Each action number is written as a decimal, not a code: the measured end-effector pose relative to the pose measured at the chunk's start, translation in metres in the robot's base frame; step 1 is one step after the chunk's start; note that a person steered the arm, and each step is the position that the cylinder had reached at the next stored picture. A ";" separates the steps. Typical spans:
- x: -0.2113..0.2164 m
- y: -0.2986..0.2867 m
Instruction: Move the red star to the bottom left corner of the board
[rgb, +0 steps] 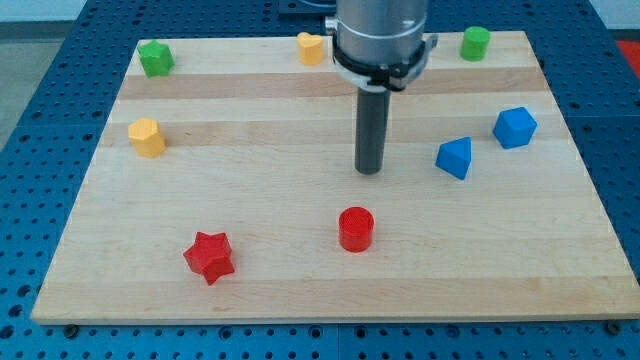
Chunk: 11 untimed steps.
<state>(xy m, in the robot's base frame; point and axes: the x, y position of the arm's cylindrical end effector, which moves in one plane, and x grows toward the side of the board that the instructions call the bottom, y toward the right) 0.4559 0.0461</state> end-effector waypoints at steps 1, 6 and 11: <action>0.025 0.004; 0.094 -0.145; 0.129 -0.199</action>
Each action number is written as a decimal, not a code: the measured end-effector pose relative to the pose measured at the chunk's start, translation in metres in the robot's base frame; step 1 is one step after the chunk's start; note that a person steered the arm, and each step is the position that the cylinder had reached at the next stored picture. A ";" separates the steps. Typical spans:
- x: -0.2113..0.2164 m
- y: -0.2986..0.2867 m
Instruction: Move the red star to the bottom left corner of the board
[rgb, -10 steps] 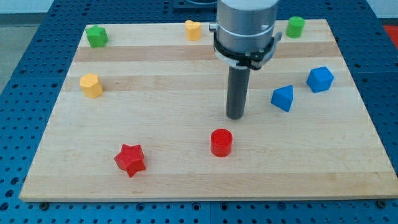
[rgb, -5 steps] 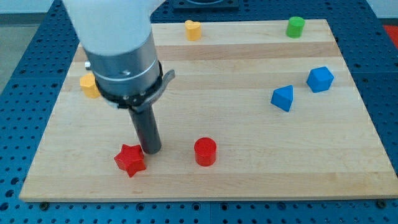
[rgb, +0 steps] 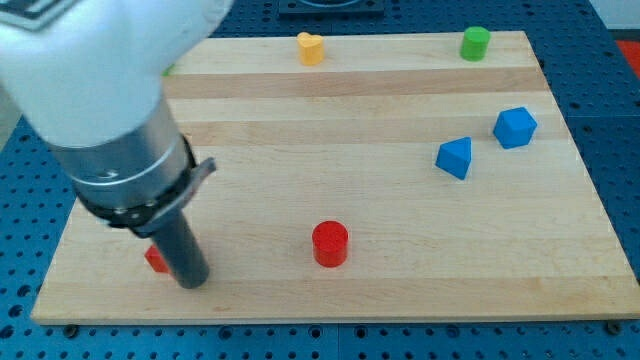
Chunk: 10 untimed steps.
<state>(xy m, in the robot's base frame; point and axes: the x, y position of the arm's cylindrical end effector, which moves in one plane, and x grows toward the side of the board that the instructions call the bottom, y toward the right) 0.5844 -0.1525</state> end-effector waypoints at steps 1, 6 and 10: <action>0.000 0.007; -0.032 -0.036; -0.026 -0.002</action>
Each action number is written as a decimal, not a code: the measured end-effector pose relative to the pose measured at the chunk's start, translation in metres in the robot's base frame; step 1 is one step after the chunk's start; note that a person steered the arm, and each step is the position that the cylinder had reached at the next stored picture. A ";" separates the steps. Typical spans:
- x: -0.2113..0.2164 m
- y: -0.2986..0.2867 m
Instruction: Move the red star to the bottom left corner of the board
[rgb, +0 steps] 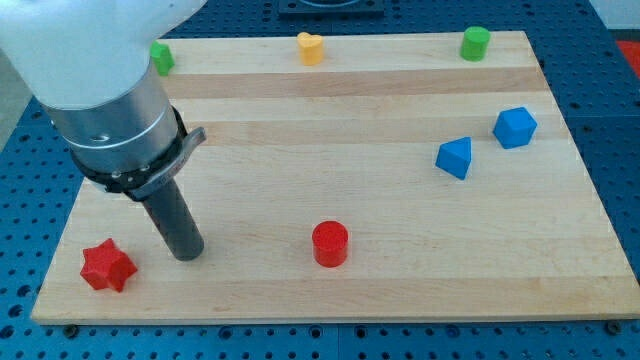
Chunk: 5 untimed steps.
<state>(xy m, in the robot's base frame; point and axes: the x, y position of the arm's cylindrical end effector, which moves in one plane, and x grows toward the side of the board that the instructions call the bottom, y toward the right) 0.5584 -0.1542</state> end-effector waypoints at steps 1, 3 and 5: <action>0.013 -0.006; 0.021 -0.048; 0.021 -0.068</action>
